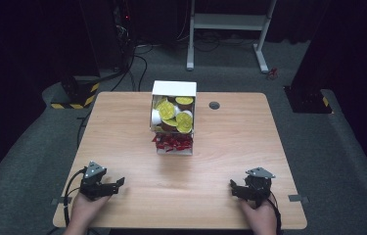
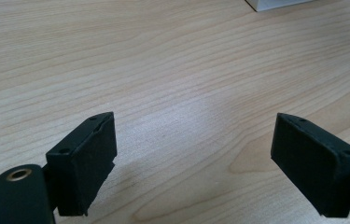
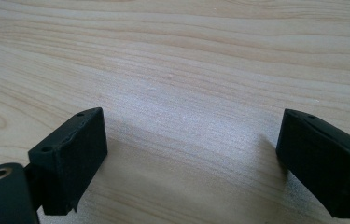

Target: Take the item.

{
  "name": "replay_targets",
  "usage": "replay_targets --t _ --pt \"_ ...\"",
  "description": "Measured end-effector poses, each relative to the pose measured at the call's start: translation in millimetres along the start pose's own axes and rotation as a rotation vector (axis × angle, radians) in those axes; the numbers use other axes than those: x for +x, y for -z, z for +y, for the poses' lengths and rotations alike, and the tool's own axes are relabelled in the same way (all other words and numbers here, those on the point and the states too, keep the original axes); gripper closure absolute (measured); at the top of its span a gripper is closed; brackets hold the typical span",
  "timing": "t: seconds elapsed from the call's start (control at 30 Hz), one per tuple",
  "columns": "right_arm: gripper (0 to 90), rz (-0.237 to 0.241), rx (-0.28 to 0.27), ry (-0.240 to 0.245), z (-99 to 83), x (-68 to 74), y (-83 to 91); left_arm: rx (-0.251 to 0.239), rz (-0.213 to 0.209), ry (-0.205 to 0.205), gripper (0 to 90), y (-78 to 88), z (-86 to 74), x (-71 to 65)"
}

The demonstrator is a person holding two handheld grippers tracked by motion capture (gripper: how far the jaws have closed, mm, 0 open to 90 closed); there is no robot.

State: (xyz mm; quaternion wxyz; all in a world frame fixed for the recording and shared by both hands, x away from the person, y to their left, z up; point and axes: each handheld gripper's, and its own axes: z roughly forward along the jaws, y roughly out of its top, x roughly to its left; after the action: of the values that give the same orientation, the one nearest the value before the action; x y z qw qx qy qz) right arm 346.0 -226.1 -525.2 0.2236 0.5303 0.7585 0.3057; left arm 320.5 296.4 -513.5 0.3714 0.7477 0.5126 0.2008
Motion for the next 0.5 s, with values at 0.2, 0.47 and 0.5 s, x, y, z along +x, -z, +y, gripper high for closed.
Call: replay_targets --t 0.2,0.47,0.5 --pt "8.3 -0.002 0.003 -0.008 0.6 0.6 -0.4 -0.002 -0.002 0.015 14.9 3.5 -4.1 -0.7" --pt "8.3 0.0 0.001 0.0 0.8 -0.1 -0.7 -0.014 -0.017 0.005 15.1 8.7 0.0 -8.5" --pt "8.2 0.0 0.001 0.0 0.9 0.0 -0.8 -0.012 -0.018 -0.002 15.1 9.0 0.2 -9.0"
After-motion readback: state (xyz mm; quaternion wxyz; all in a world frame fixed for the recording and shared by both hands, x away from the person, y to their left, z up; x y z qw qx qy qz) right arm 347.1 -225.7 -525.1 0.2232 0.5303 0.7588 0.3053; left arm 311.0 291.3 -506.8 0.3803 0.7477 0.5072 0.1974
